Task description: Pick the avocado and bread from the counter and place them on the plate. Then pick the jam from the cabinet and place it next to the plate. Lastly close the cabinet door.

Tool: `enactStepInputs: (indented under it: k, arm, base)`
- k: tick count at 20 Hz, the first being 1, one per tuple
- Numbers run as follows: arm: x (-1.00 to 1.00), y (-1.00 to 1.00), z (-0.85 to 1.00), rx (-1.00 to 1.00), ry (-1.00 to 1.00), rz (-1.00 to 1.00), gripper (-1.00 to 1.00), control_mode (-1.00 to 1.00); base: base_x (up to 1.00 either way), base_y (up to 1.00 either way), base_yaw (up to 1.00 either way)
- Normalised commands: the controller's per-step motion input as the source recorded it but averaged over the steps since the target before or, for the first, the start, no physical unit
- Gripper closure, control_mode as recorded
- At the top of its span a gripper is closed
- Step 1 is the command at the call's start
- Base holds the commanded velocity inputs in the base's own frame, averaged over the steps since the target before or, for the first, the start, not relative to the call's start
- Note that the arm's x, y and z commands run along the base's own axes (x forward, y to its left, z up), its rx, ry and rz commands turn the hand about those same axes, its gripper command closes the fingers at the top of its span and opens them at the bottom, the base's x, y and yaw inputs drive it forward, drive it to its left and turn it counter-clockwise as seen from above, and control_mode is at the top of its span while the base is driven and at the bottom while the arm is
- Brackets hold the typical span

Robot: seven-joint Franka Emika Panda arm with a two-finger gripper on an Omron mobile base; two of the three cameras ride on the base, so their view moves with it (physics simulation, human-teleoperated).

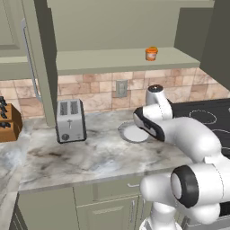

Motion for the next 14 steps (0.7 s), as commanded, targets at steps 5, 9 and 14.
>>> enactStepInputs:
  k: [5, 9, 14]
  arm:
    - [0.47, 0.83, 0.0, 0.0, 0.0, 0.0, 1.0, -1.0]
    - [0.29, 0.35, 0.0, 0.01, 0.0, 0.0, 1.0, -1.0]
    - [0.0, -0.07, 0.0, 0.1, 0.0, 0.03, 1.0, -1.0]
  base:
    - [0.0, 0.0, 0.0]
    - [0.0, 0.0, 0.0]
    - [0.0, 0.0, 0.0]
